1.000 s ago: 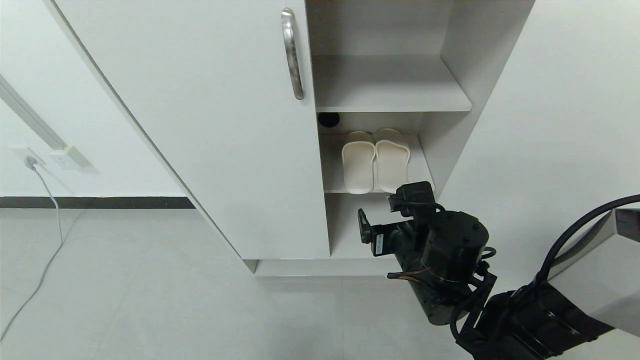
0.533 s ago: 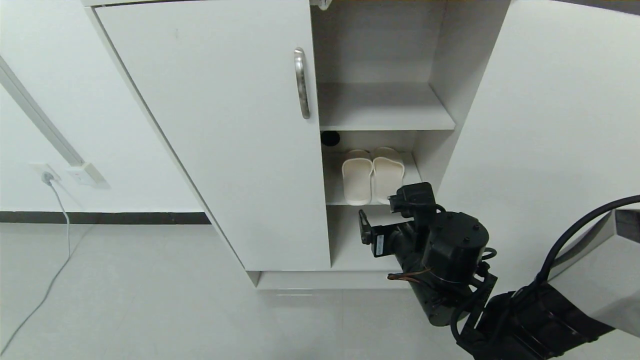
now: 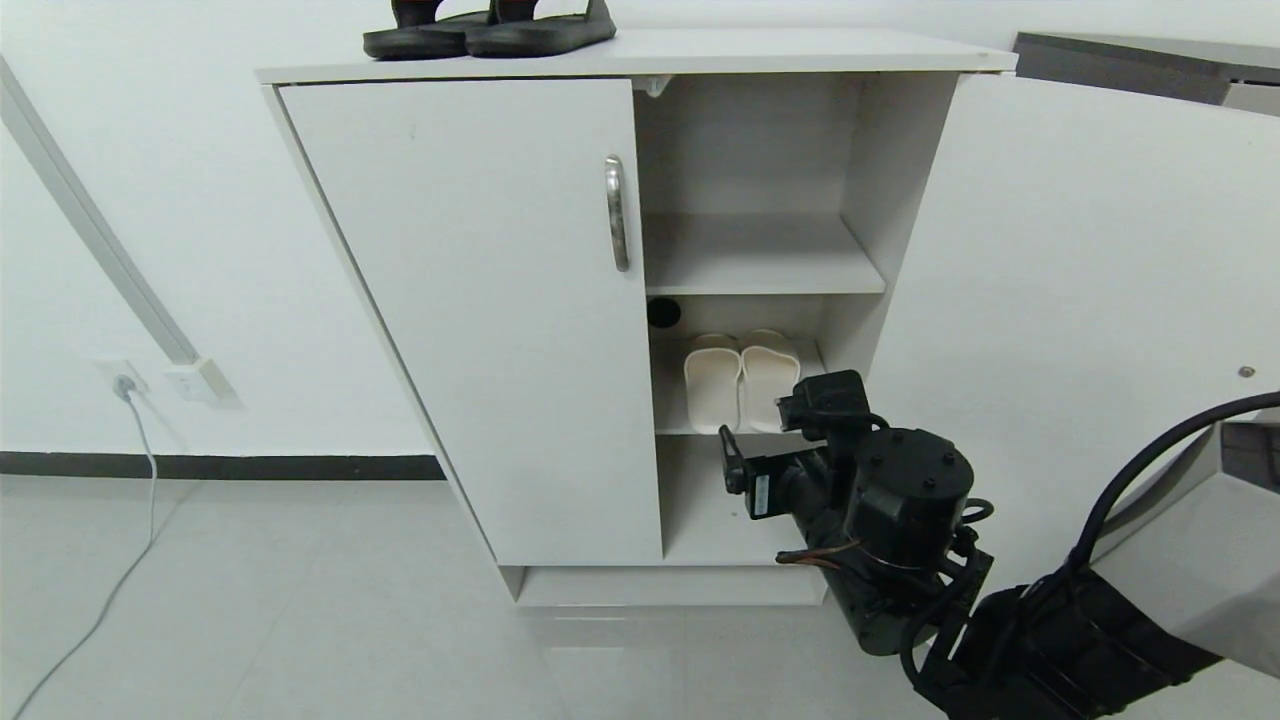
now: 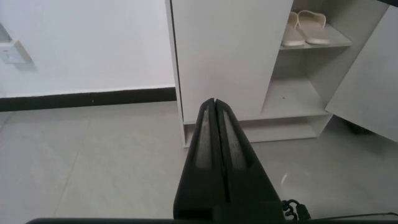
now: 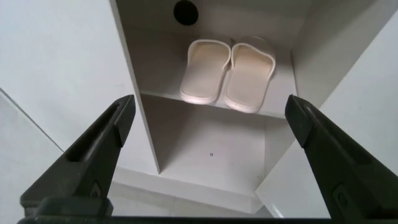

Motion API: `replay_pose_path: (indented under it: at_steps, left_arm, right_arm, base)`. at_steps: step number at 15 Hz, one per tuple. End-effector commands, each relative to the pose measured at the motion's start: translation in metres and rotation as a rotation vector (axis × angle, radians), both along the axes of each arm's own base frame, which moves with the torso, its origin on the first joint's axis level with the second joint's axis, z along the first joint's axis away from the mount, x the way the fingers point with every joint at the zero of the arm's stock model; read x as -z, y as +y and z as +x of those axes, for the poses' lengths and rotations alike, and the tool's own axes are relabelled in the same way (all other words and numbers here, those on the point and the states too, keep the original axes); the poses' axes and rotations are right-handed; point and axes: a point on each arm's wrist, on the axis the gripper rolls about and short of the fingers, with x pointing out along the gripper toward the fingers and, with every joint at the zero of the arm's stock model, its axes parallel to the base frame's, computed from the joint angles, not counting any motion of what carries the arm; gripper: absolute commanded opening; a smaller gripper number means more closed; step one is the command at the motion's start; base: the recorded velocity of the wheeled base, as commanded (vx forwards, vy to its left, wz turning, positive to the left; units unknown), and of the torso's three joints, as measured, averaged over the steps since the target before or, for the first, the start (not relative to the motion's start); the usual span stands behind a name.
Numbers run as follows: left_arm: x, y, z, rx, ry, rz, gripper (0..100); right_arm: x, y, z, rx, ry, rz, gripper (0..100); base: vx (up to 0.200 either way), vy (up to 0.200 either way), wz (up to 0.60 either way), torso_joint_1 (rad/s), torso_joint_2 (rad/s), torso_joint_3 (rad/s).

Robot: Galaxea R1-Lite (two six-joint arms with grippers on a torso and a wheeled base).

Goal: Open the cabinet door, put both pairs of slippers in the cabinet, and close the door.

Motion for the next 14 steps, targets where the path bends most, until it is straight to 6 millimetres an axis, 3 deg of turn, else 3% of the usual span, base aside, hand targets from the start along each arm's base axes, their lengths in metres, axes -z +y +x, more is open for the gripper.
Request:
replay_pose_path:
  at_steps: [1,5,14]
  left_arm:
    - [0.0,0.0,0.0001,0.0,0.001,0.0,0]
    - [0.0,0.0,0.0001,0.0,0.001,0.0,0]
    - [0.0,0.0,0.0001,0.0,0.001,0.0,0]
  right_arm:
    - [0.0029,0.0004,0.0001,-0.001,0.006,-0.007,100]
    - [0.0092,-0.0022,-0.0023,-0.001,0.023,-0.034,100]
    - [0.0128,-0.0065,-0.0013,-0.001,0.03,-0.042,100]
  base:
    - [0.0,0.0,0.0,0.007,0.0,0.051]
    - [0.0,0.0,0.0,0.0,0.0,0.0]
    - [0.0,0.2,0.0,0.004,0.0,0.003]
